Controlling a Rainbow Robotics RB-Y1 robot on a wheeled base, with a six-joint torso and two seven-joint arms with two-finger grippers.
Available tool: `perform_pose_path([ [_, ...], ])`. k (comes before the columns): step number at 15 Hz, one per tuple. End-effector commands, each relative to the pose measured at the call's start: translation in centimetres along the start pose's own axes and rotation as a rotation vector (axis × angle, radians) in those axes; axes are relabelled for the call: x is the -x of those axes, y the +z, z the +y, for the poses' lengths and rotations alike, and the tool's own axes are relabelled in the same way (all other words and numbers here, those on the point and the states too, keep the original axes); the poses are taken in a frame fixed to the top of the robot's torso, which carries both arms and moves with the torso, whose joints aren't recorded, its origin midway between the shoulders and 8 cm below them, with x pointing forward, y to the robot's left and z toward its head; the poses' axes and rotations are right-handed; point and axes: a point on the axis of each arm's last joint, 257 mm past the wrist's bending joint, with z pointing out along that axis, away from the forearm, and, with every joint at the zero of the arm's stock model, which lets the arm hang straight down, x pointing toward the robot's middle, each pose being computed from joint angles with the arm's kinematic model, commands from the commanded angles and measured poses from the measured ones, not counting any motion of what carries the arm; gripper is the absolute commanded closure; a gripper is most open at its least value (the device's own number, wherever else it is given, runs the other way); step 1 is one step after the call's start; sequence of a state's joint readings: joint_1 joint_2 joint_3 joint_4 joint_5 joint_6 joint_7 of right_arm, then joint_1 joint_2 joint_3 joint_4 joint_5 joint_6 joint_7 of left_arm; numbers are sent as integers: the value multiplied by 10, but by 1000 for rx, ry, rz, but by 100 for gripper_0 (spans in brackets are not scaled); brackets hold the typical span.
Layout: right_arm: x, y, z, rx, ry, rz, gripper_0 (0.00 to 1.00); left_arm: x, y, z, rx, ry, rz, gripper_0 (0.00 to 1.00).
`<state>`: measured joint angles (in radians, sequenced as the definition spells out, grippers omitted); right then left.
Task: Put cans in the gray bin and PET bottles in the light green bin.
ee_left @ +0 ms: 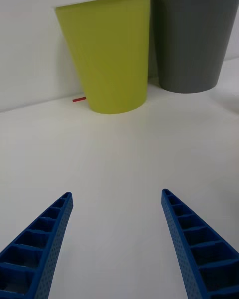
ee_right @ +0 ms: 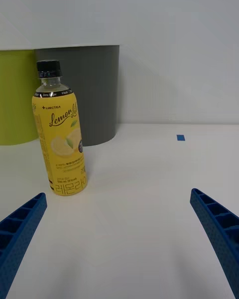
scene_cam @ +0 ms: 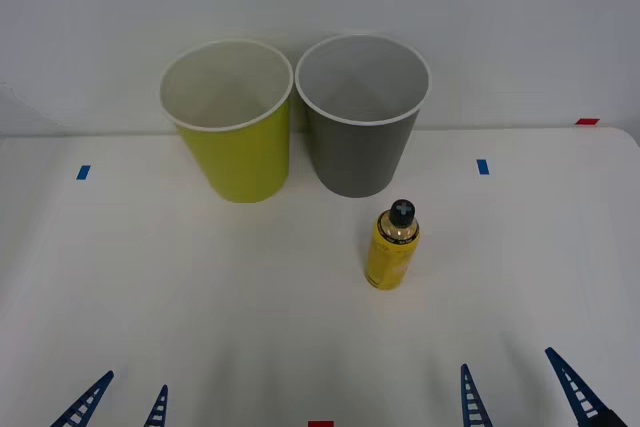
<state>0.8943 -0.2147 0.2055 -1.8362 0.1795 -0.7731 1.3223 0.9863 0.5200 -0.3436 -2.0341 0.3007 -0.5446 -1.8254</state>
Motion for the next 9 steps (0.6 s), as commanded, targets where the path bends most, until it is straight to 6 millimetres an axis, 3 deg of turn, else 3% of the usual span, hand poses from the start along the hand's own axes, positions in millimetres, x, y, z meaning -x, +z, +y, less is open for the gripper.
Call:
perform_pose_path([
  [1,0,0,0,0,0,0,0,0,0,0,0,0,0,40],
  [9,0,0,0,0,0,0,0,0,0,0,0,0,0,40],
])
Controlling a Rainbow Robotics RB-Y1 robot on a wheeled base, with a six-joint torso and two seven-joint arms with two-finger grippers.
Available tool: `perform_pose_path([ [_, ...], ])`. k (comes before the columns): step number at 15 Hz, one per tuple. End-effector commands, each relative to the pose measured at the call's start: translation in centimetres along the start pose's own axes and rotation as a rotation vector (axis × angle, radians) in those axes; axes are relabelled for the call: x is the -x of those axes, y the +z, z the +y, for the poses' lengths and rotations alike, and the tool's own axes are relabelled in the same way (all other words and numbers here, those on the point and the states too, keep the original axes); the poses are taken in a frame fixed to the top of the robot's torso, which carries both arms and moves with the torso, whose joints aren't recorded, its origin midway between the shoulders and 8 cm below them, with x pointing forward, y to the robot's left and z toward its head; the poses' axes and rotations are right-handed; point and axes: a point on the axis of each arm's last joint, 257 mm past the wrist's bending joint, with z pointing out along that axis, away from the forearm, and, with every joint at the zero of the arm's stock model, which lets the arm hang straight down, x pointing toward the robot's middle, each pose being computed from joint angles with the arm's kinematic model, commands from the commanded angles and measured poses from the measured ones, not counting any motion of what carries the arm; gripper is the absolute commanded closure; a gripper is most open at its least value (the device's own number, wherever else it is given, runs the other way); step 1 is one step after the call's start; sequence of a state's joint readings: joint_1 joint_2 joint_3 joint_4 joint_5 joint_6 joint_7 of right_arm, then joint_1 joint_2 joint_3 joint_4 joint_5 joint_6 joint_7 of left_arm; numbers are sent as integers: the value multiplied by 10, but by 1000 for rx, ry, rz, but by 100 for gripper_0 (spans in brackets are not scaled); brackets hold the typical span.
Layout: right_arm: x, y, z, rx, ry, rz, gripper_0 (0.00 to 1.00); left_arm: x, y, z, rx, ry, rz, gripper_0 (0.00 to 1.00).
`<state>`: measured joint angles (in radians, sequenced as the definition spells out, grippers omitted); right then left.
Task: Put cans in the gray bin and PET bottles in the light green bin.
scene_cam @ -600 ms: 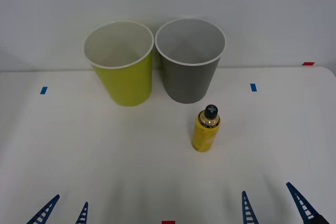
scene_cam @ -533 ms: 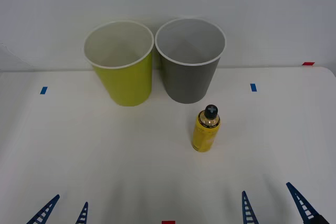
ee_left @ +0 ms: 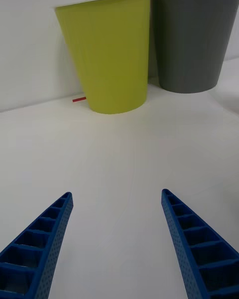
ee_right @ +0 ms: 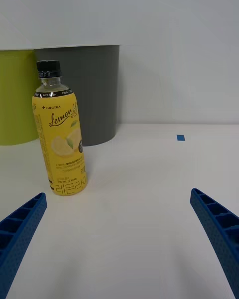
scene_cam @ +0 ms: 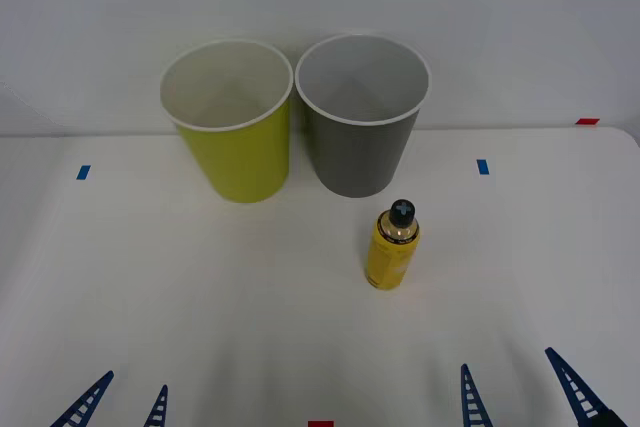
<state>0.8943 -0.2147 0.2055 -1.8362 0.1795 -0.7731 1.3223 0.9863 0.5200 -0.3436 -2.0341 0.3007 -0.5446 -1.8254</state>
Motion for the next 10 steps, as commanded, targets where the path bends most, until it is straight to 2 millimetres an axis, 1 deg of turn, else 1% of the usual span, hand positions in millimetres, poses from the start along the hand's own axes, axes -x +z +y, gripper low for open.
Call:
perform_pose_path([
  [1,0,0,0,0,0,0,0,0,0,0,0,0,0,40],
  [10,0,0,0,0,0,0,0,0,0,0,0,0,0,40],
])
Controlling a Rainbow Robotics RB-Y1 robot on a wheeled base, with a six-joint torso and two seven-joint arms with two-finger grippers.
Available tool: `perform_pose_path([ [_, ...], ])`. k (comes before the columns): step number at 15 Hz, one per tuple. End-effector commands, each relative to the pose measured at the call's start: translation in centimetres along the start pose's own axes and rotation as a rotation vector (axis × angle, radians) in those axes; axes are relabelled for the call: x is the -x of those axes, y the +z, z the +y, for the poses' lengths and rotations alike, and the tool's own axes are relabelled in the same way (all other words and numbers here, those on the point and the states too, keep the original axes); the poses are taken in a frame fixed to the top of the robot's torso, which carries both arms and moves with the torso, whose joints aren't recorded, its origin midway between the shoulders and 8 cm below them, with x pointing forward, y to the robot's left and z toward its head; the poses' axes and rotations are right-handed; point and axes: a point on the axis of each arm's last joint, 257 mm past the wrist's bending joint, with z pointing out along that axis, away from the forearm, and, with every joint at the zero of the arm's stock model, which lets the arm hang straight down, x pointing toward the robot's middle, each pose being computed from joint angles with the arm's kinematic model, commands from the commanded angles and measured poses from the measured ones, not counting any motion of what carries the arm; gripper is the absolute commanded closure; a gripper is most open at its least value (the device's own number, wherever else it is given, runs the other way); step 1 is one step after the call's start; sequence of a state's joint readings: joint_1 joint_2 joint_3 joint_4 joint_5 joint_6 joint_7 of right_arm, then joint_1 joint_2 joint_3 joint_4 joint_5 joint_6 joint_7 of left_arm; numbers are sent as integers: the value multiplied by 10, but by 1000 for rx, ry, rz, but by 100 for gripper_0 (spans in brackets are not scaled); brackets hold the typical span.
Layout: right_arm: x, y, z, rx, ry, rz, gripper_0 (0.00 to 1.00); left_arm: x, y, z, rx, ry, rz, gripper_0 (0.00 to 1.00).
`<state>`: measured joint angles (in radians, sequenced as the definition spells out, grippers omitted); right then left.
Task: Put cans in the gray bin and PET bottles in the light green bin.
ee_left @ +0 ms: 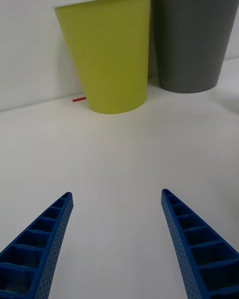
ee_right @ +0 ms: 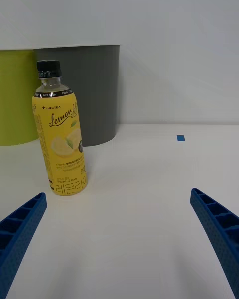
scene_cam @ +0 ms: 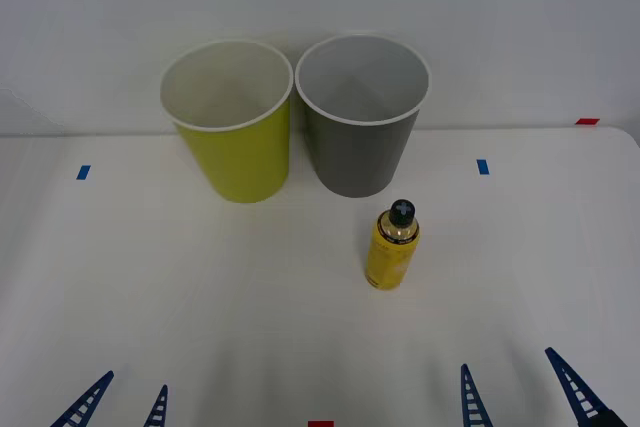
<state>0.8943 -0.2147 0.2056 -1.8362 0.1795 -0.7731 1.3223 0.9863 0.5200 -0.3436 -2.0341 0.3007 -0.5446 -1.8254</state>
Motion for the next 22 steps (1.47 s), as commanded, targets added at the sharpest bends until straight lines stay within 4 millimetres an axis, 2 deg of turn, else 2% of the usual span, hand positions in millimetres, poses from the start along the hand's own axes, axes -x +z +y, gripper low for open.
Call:
perform_pose_path([
  [1,0,0,0,0,0,0,0,0,0,0,0,0,0,40],
  [19,0,0,0,0,0,0,0,0,0,0,0,0,0,40],
  [20,-14,-5,-1,-1,3,34,0,0,0,0,0,0,0,40],
  [22,-12,-1,6,34,1,21,0,0,0,0,0,0,0,40],
])
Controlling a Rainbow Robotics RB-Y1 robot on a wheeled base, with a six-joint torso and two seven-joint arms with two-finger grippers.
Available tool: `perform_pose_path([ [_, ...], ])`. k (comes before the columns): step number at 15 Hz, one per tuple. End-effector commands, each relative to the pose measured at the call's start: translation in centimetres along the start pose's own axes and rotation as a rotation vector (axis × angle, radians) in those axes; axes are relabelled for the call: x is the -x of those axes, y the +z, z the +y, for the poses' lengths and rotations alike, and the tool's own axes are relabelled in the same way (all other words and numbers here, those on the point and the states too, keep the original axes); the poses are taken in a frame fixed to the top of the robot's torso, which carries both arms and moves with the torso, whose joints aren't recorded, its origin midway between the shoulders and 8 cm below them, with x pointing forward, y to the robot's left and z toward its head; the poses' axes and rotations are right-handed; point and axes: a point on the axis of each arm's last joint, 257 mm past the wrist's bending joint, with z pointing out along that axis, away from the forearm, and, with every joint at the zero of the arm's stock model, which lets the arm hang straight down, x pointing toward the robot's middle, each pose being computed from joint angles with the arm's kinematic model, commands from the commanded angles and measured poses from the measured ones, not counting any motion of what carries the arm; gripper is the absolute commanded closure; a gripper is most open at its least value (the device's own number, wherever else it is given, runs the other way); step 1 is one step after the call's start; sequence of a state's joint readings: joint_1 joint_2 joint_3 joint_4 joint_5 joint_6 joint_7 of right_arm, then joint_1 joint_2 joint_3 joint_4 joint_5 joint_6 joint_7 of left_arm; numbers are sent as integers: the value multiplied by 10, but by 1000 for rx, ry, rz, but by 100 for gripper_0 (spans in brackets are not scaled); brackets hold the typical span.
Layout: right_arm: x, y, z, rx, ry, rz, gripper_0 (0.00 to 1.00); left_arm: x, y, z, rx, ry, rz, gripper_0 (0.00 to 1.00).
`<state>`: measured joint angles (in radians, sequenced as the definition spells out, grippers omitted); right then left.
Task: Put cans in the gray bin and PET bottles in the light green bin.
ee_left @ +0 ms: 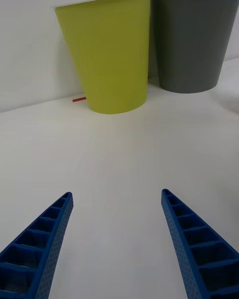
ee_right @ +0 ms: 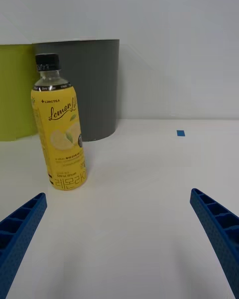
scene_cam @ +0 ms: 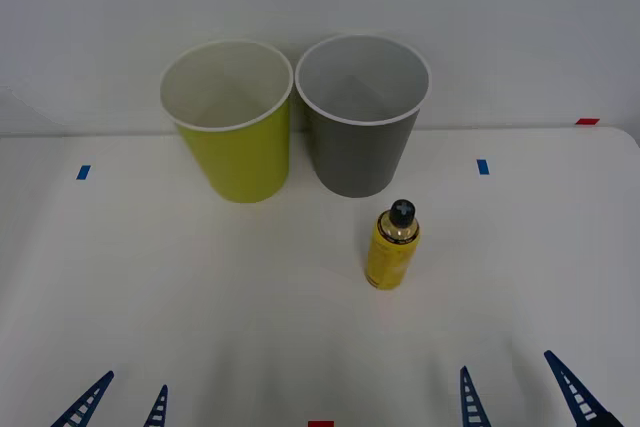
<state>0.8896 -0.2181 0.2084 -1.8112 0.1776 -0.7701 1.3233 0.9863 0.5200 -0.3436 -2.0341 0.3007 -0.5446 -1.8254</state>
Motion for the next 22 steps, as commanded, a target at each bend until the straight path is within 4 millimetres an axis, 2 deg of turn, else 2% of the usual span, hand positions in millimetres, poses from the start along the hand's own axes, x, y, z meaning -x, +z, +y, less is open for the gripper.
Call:
perform_pose_path([
  [1,-3,4,10,55,8,-1,0,0,0,0,0,0,0,40],
  [4,-2,15,35,142,30,-9,0,0,0,0,0,0,0,40],
  [7,5,37,55,170,13,-44,0,0,0,0,0,0,0,39],
  [13,6,90,84,223,-37,-46,0,0,0,0,0,0,0,40],
  [16,10,111,86,219,-49,-52,0,0,0,0,0,0,0,40],
  [22,19,153,77,172,-64,-53,0,0,0,0,0,0,0,40],
])
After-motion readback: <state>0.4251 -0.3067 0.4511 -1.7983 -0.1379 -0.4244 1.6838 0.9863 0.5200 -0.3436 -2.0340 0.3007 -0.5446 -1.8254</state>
